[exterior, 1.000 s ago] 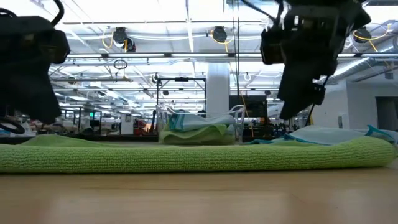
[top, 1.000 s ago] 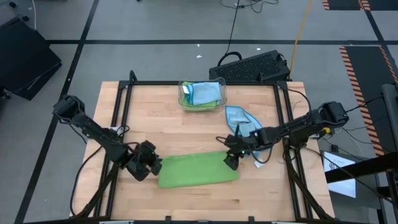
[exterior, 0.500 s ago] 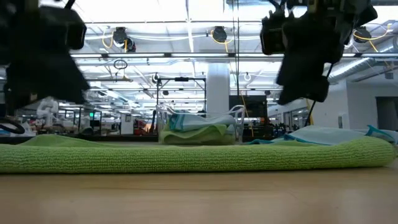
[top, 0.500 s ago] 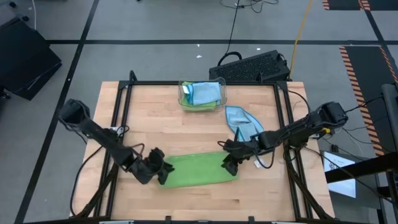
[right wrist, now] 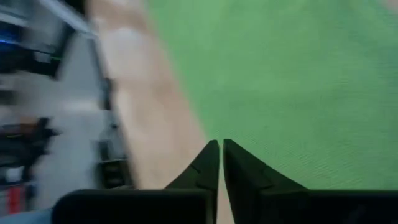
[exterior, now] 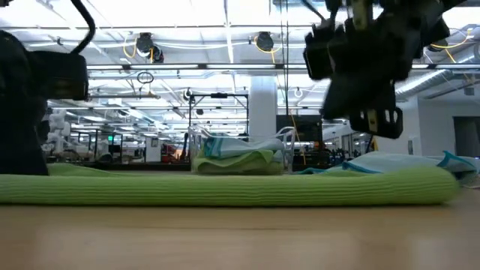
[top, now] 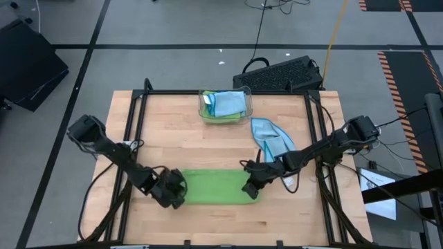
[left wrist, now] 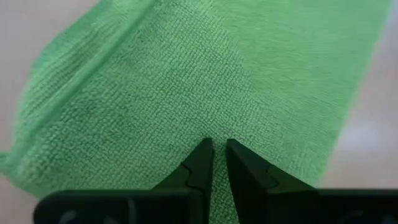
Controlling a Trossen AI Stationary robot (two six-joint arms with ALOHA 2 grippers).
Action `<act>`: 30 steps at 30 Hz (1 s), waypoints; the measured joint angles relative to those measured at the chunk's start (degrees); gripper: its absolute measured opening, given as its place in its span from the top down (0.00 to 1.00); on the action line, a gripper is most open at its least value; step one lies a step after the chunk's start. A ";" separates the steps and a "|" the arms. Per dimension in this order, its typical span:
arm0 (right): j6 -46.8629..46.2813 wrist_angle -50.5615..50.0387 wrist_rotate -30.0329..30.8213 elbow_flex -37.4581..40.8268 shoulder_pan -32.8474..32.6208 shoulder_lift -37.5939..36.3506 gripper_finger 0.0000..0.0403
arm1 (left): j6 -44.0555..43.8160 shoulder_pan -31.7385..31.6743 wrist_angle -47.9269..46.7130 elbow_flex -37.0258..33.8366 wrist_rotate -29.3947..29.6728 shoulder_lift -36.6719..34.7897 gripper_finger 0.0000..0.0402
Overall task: Fold microfiber towels
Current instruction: Fold the green microfiber cloth
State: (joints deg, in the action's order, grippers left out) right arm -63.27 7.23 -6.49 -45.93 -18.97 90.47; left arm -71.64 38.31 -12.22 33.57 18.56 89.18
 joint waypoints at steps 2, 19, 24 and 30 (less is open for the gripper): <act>-1.59 3.97 0.31 0.00 -1.26 -0.12 0.98 | 3.74 -1.90 -6.41 -0.02 0.01 -2.20 0.87; -4.96 4.52 -5.99 -0.02 1.62 -1.78 0.99 | -22.54 -20.01 -27.31 -0.49 -9.84 -35.70 0.87; -1.35 4.51 -10.16 -0.02 5.49 -2.05 0.99 | -27.72 -22.59 -30.41 -0.45 -10.91 -40.82 0.85; 5.13 4.34 -16.91 -0.02 9.60 -2.05 0.99 | -34.74 -24.61 -39.65 -0.45 -20.88 -39.21 0.65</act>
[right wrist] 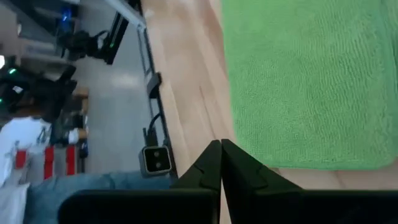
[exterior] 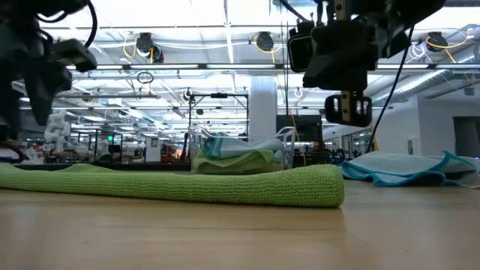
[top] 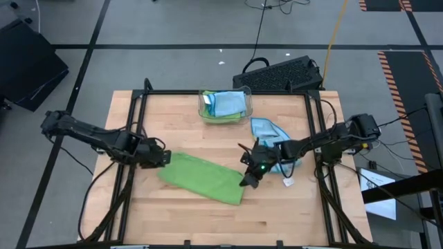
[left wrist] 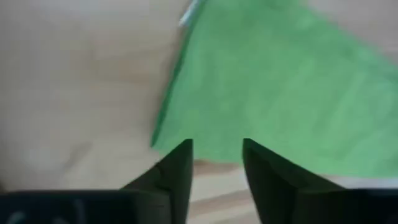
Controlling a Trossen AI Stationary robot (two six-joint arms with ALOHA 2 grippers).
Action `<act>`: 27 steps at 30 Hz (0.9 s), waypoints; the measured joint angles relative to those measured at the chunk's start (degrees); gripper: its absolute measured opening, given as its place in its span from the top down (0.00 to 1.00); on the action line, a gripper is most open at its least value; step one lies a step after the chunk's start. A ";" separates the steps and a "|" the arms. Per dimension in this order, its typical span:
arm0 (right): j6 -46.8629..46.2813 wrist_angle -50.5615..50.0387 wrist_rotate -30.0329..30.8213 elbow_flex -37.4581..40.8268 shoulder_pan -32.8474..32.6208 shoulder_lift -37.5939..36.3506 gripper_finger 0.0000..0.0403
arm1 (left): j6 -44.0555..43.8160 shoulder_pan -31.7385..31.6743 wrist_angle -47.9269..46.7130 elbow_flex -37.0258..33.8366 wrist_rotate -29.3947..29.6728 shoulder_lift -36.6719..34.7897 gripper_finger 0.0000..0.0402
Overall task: Fold microfiber towels
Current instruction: Fold the green microfiber cloth
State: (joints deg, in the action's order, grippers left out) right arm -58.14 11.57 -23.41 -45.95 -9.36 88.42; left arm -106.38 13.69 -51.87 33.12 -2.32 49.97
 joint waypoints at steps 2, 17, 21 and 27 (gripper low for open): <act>2.26 -0.19 -3.06 0.00 1.41 0.00 0.99 | -0.52 -0.22 -0.61 0.00 -2.39 0.70 0.57; 18.38 -5.11 -24.67 0.00 11.04 -0.04 0.99 | -4.18 -0.87 7.04 -5.91 -12.79 9.77 0.40; 21.16 -8.04 -27.95 0.00 12.56 -0.04 0.99 | -5.53 -1.33 13.25 -9.39 -11.31 9.67 0.40; 23.64 -8.64 -29.44 0.00 14.03 -0.04 0.99 | -7.99 -1.51 19.78 -13.90 -11.73 9.73 0.40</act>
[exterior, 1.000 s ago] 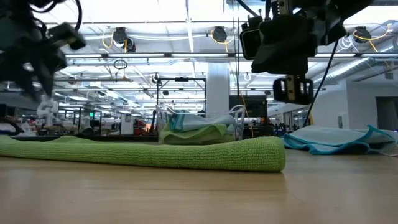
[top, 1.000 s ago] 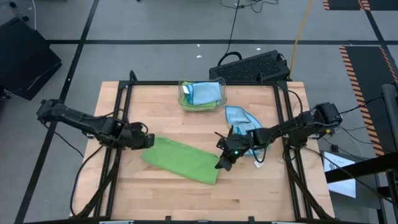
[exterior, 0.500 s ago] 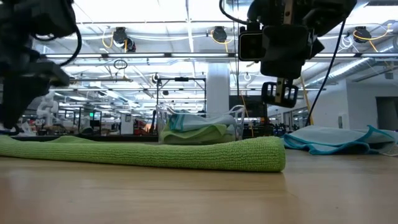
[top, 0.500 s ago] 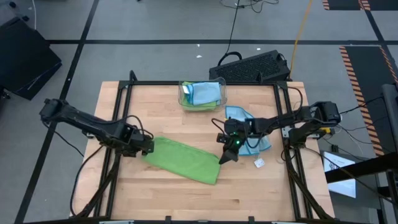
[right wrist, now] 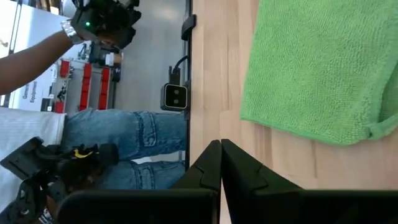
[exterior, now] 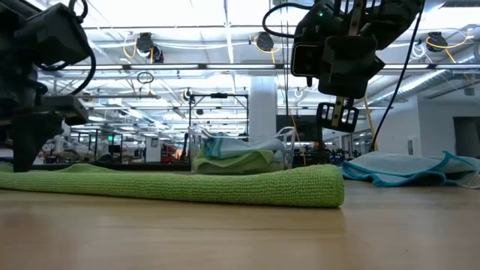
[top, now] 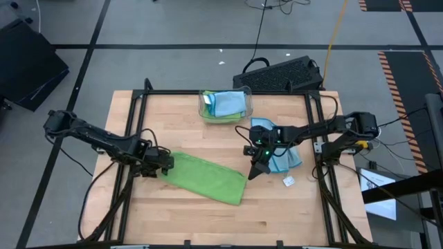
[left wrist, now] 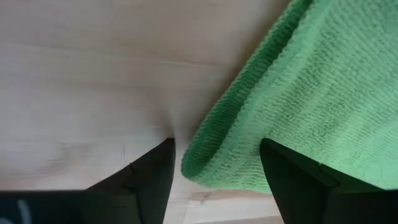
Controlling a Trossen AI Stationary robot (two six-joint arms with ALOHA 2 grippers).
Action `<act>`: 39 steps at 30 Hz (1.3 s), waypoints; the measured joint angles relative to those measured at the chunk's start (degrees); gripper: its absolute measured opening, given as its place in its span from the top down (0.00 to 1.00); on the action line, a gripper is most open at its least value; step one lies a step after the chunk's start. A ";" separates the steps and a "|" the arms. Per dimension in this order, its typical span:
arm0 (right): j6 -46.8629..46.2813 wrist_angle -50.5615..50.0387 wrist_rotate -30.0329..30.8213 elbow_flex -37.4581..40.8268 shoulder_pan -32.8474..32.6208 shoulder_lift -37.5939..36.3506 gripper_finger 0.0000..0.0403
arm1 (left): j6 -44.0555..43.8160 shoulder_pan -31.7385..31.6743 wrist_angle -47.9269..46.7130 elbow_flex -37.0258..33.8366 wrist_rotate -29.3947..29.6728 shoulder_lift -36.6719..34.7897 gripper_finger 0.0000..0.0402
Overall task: Fold microfiber towels
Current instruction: Fold the green microfiber cloth
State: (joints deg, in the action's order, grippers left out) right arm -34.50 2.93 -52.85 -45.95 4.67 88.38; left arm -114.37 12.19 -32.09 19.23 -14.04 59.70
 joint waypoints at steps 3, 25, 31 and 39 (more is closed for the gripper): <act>1.00 -0.27 -1.26 0.00 0.83 0.00 0.99 | 0.31 0.06 -1.30 0.06 1.28 0.06 0.45; 8.47 -3.29 27.23 -26.00 4.30 13.09 0.99 | 33.75 0.04 -8.70 4.07 23.34 0.41 0.99; 14.95 -9.46 28.63 -46.08 6.97 26.99 0.94 | 42.77 0.03 -4.49 4.26 23.37 0.35 1.00; 17.81 -13.58 24.18 -64.16 8.83 41.89 0.67 | 43.33 -1.70 -4.62 4.30 22.96 0.35 1.00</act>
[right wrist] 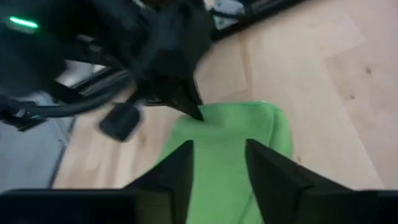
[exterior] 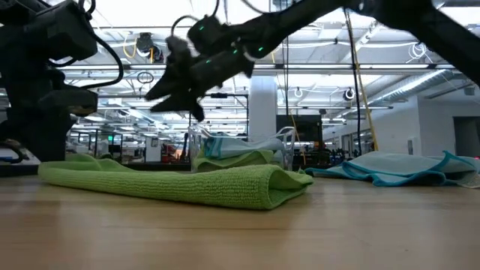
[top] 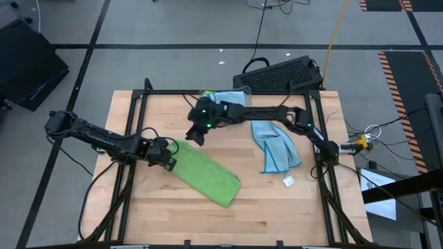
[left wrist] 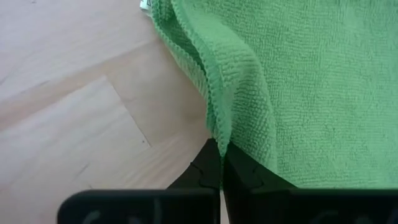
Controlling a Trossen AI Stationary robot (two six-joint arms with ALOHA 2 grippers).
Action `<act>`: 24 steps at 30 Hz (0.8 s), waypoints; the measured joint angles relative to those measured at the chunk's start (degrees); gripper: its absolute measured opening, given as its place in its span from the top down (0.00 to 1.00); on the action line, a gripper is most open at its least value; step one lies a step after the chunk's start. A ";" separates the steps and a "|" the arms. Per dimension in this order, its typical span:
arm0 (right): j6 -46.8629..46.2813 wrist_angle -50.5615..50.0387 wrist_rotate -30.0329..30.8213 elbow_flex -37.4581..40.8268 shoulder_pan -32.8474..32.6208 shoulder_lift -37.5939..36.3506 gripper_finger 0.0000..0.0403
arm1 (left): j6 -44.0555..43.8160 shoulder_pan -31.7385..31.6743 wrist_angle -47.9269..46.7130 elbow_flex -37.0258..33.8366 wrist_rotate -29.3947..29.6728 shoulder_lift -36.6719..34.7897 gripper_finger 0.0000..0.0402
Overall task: Fold microfiber towels
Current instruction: Fold the green microfiber cloth
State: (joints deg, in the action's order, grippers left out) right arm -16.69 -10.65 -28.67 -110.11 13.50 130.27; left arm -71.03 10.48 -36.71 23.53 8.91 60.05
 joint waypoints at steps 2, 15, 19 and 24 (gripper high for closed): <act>1.17 -1.39 0.12 -2.47 0.02 2.70 0.60 | -0.17 -0.02 0.00 0.03 0.34 0.27 1.00; 16.37 -0.32 4.52 -4.30 -0.32 8.64 0.49 | 4.95 -0.02 0.99 0.07 0.37 0.35 1.00; 19.46 0.19 7.45 -4.32 -1.18 8.42 0.49 | 6.11 -0.02 0.98 0.07 0.32 0.35 1.00; 19.61 -0.27 10.56 -4.32 -2.30 8.46 0.49 | 5.82 -0.02 1.01 0.09 0.30 0.35 0.99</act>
State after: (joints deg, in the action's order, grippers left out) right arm 2.92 -10.92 -18.11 -114.43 11.19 138.74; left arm -65.21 10.46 -35.70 23.62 9.21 60.40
